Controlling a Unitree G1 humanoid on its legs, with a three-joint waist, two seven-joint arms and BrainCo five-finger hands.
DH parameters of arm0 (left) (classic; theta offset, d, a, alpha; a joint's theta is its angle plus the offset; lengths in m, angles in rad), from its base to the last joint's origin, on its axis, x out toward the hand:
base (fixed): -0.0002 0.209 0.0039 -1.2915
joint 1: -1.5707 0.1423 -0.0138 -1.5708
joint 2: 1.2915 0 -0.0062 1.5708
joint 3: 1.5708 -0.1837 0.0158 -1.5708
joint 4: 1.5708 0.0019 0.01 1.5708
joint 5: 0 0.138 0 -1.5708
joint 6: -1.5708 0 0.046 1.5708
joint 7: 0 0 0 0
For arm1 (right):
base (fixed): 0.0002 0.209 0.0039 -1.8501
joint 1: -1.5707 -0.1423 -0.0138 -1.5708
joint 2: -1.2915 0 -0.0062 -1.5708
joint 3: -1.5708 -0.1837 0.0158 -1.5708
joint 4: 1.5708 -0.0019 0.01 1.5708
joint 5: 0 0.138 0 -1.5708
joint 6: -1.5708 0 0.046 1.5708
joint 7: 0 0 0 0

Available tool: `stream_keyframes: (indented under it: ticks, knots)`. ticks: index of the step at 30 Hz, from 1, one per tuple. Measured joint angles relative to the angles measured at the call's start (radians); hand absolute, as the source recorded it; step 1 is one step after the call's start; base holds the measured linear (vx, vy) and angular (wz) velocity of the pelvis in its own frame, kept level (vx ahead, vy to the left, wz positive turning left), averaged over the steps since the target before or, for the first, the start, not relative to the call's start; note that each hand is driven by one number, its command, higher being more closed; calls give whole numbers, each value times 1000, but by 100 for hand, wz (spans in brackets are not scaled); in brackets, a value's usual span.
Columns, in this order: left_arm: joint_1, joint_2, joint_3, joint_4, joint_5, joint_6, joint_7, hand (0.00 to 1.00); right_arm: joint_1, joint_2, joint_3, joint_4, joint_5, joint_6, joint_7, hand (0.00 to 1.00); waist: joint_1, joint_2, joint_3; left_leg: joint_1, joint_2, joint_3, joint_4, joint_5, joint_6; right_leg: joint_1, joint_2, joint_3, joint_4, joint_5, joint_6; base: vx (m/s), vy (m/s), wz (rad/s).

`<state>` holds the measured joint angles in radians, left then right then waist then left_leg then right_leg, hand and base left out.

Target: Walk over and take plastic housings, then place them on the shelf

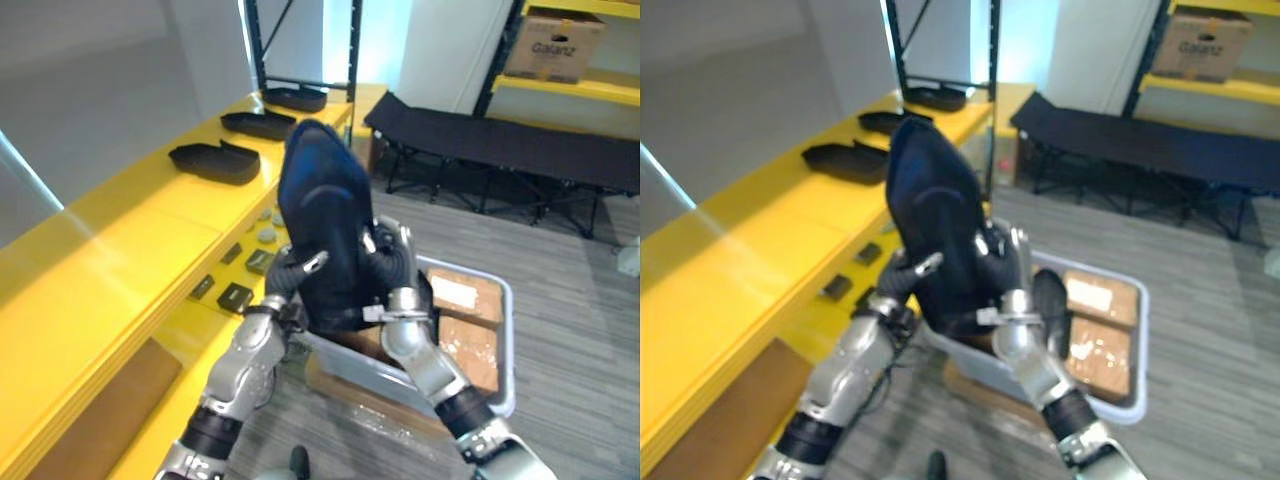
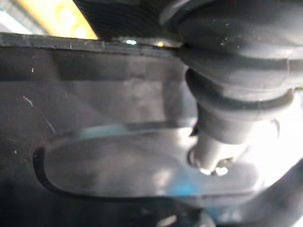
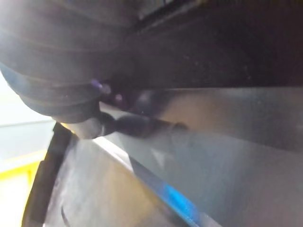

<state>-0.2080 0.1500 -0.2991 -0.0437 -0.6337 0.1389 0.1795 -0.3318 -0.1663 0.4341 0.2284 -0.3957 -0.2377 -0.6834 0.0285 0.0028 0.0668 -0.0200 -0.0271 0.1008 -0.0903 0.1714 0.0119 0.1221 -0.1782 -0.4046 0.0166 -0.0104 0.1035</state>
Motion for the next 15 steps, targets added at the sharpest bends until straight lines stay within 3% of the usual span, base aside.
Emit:
stream_keyframes:
  ticks: [5, 6, 15]
  knots:
    - [16, 2, -3, 6, -65, -29, -1, 100, 0, 0, 20, -7, -3, 0, -17, 100, 0, 1, -14, 0, 4, 5, 0, 0, 0, -3, 4, 8, -2, 1, -2, 22, -6, -4]
    - [19, 3, -9, 6, -67, -38, -3, 100, 0, 0, 20, -13, -3, 0, -17, 0, 1, 0, -15, 0, 6, 9, 0, 0, 0, -5, 5, 13, -2, 2, -3, 0, 0, -13]
    - [30, 9, -21, 6, -83, -118, 12, 100, -5, 0, 40, -71, 71, 0, 27, 0, 1, -4, -20, 0, 8, 20, 0, -3, -4, -13, 6, 24, -2, 4, -6, 2, -1, -4]
